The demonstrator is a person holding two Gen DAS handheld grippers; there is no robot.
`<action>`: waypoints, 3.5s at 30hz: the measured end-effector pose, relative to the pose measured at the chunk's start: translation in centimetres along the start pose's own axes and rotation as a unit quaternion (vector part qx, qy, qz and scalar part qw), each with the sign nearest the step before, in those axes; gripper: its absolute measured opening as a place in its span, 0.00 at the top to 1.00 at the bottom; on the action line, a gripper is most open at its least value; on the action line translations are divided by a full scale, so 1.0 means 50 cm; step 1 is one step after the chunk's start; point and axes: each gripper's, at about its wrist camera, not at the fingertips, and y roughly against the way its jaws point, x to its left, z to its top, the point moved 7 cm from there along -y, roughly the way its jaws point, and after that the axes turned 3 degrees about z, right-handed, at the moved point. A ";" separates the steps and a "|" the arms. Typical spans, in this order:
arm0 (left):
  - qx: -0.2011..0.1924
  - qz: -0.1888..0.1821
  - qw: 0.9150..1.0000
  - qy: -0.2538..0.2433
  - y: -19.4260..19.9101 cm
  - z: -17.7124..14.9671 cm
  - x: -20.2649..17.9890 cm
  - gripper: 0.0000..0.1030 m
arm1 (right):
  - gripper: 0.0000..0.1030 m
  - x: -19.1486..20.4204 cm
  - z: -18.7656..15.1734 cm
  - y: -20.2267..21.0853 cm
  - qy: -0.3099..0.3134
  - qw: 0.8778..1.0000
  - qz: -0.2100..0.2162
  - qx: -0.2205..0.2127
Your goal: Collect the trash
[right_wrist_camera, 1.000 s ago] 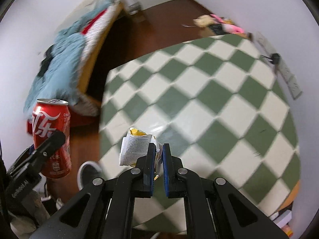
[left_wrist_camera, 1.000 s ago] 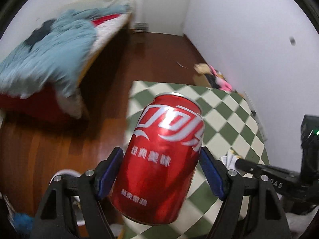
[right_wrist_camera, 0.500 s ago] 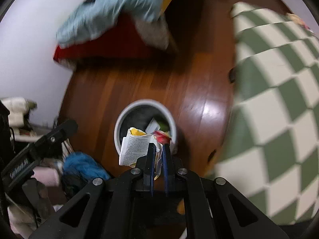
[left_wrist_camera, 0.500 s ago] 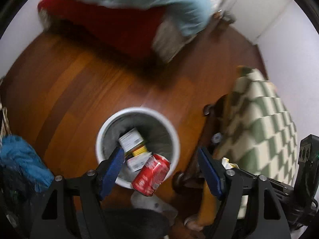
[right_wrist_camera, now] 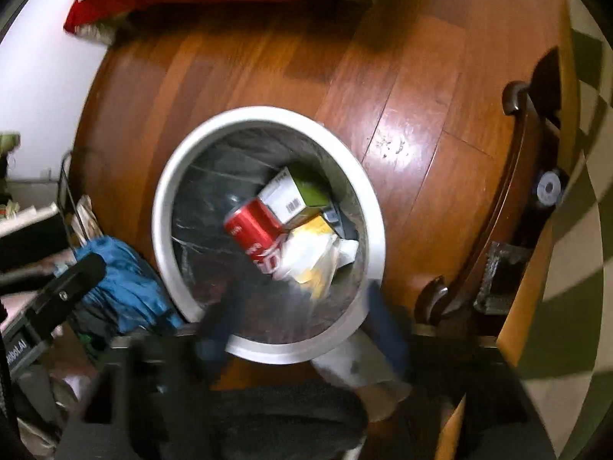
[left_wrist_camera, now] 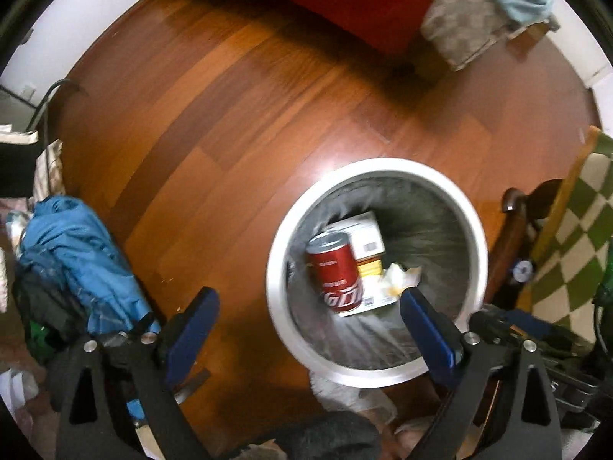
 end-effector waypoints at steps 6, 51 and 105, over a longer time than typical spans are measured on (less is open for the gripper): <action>-0.021 0.016 1.000 0.005 0.013 -0.033 0.018 0.06 | 0.04 -0.014 -0.003 0.011 0.047 0.997 -0.060 -0.016; -0.202 -0.169 0.964 -0.042 0.766 -0.380 0.037 0.06 | 0.01 0.163 -0.490 0.836 0.149 0.961 0.107 -0.207; -0.187 -0.191 0.962 -0.045 0.779 -0.404 0.043 0.00 | 0.00 0.196 -0.520 0.813 0.184 0.963 0.097 -0.171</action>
